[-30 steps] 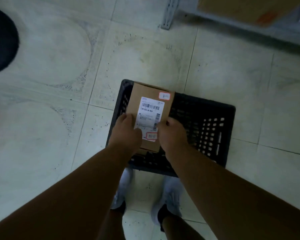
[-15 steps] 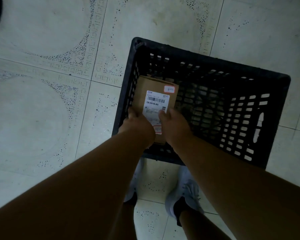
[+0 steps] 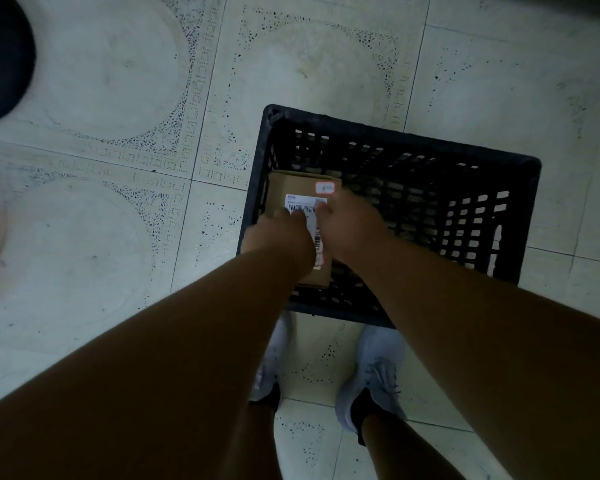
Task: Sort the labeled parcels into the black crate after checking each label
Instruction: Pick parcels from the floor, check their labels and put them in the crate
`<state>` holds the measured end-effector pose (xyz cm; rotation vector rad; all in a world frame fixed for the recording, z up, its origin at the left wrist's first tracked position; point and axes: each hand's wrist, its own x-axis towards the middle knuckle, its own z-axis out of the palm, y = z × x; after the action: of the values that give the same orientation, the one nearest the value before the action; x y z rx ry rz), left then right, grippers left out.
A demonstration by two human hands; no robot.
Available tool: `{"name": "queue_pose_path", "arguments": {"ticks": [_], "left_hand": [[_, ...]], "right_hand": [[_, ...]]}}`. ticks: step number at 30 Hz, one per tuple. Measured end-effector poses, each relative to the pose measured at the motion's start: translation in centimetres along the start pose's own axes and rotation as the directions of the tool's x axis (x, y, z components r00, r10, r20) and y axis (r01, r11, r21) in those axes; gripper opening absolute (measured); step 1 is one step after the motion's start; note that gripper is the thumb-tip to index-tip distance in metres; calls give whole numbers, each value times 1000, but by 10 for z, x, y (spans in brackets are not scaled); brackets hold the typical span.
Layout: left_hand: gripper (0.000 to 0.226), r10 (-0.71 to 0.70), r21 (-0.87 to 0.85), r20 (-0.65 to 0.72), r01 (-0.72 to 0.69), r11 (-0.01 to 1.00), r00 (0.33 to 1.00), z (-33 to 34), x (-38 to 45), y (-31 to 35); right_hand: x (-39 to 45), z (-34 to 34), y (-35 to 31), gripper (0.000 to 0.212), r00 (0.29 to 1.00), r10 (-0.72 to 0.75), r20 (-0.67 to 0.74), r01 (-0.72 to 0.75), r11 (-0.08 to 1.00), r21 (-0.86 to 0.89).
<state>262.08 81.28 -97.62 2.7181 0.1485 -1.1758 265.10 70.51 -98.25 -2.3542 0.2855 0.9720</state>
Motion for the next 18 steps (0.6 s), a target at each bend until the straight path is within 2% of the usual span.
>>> {"name": "queue_pose_path", "arguments": {"ticks": [4, 10, 12, 14, 18], "left_hand": [[47, 15, -182, -192, -50, 982, 981, -39, -41, 8], [33, -33, -442, -382, -152, 884, 924, -125, -148, 39], [31, -74, -562, -413, -190, 805, 907, -158, -202, 62], [26, -78, -686, -412, -253, 682, 908, -196, -256, 90], [24, 33, -752, -486, -437, 494, 873, -285, -345, 142]], "right_hand": [[-38, -33, -24, 34, 981, -149, -126, 141, 987, -74], [-154, -121, -59, 36, 954, -164, -251, 191, 978, 84], [-205, -161, -68, 33, 940, -144, -311, 192, 973, 129], [-258, -209, -80, 29, 904, -110, -413, 193, 967, 166], [-357, -308, -109, 28, 793, -30, -608, 244, 931, 272]]}}
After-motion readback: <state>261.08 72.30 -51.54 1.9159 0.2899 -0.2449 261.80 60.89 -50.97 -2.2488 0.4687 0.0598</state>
